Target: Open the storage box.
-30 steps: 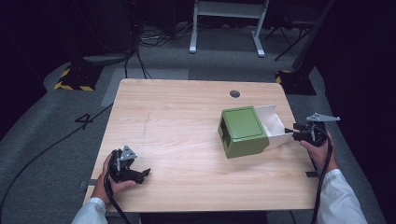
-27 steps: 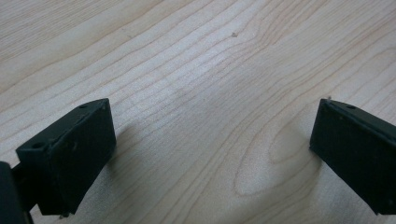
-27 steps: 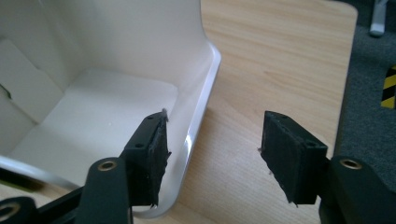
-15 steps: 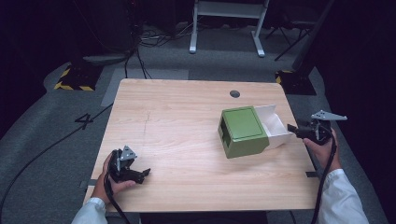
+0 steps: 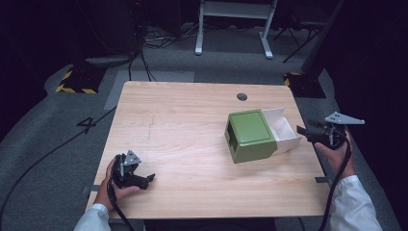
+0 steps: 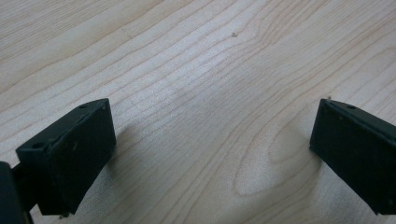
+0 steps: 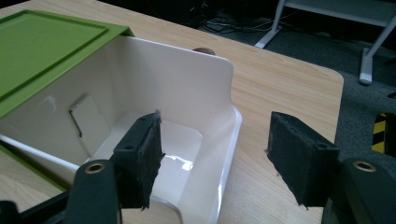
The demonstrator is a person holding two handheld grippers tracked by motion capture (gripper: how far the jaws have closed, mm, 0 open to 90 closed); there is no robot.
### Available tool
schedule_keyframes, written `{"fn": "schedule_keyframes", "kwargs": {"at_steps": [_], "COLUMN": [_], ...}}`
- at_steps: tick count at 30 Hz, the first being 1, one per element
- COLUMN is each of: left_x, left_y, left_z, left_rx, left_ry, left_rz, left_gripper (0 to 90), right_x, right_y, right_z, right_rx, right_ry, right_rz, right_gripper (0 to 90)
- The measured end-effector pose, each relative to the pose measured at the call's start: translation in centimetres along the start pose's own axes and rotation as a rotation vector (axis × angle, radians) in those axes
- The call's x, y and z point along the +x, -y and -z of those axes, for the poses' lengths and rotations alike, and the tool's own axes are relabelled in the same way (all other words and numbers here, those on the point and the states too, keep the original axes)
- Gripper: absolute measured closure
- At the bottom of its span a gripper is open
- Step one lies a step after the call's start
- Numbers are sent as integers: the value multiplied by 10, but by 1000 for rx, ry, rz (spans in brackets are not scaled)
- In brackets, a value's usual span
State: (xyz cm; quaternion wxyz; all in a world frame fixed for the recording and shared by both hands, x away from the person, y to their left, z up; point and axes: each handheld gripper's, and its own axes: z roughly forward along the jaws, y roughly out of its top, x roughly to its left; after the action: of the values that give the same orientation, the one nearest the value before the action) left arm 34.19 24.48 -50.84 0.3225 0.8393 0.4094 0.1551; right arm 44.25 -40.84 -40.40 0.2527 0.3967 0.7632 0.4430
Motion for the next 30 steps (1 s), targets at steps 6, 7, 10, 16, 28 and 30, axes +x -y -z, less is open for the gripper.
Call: {"fn": "schedule_keyframes", "kwargs": {"at_steps": [6,7,10,16,28,30], "left_x": [0,0,0,0,0,0], "left_y": [0,0,0,0,0,0], "left_z": [0,0,0,0,0,0], "left_rx": [2,2,0,2,1,2], "left_ry": [0,0,-1,0,-1,0], "left_rz": [-1,-1,0,-1,-1,-1], "left_gripper": [5,5,5,5,5,5], "right_x": [8,9,15,34,72,79], "right_y": [-5,-6,-8,-12,-10,-9], "right_z": [6,7,13,25,29,29], "right_rx": [-23,-29,-34,-52,-38,-37], "right_ry": [-13,-18,-28,-55,-137,-154], "right_rz": [8,8,13,54,140,150], "right_gripper": [321,317,286,241,226,225]}}
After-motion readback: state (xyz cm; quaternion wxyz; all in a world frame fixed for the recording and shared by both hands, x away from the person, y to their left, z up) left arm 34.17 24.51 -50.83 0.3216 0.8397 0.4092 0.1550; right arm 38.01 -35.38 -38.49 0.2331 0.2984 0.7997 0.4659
